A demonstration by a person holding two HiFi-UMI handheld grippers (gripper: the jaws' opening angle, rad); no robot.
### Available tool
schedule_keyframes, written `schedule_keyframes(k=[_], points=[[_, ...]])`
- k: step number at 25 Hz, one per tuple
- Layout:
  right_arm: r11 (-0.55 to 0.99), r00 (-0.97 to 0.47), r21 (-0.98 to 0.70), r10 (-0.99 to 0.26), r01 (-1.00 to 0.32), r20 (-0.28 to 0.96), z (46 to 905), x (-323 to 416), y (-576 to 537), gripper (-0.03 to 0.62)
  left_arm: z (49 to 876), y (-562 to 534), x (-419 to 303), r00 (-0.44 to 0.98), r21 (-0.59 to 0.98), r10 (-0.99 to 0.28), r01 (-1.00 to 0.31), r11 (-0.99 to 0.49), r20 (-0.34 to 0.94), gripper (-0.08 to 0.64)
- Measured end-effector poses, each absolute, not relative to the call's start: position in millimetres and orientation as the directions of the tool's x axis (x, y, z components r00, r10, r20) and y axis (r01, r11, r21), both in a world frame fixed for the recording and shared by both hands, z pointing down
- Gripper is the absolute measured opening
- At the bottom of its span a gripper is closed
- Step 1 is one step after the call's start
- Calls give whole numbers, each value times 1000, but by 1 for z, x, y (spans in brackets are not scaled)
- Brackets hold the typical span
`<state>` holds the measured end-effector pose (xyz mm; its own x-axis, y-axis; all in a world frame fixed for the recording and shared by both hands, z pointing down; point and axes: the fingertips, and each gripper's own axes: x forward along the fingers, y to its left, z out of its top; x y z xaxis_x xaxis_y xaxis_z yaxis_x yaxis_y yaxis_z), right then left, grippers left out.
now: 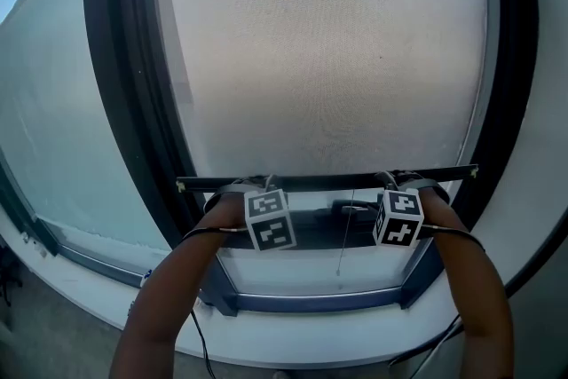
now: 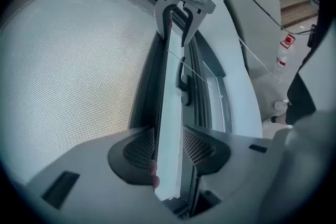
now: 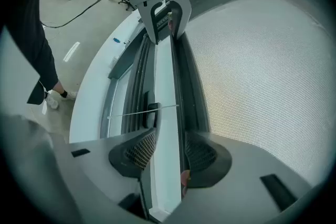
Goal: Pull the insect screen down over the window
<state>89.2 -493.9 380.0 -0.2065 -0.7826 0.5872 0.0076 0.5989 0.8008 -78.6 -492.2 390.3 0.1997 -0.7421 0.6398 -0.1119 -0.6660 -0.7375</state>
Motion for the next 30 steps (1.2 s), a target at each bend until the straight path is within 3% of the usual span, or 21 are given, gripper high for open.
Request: schedule_keyframes(k=[21, 30], points=[[619, -203, 785, -768, 7, 607, 401, 86, -493, 172, 412, -491, -83, 175, -739, -740, -86, -668, 649, 164], [682, -201, 732, -716, 5, 668, 454, 89, -485, 172, 466, -485, -79, 161, -694, -696, -78, -715, 699, 164]])
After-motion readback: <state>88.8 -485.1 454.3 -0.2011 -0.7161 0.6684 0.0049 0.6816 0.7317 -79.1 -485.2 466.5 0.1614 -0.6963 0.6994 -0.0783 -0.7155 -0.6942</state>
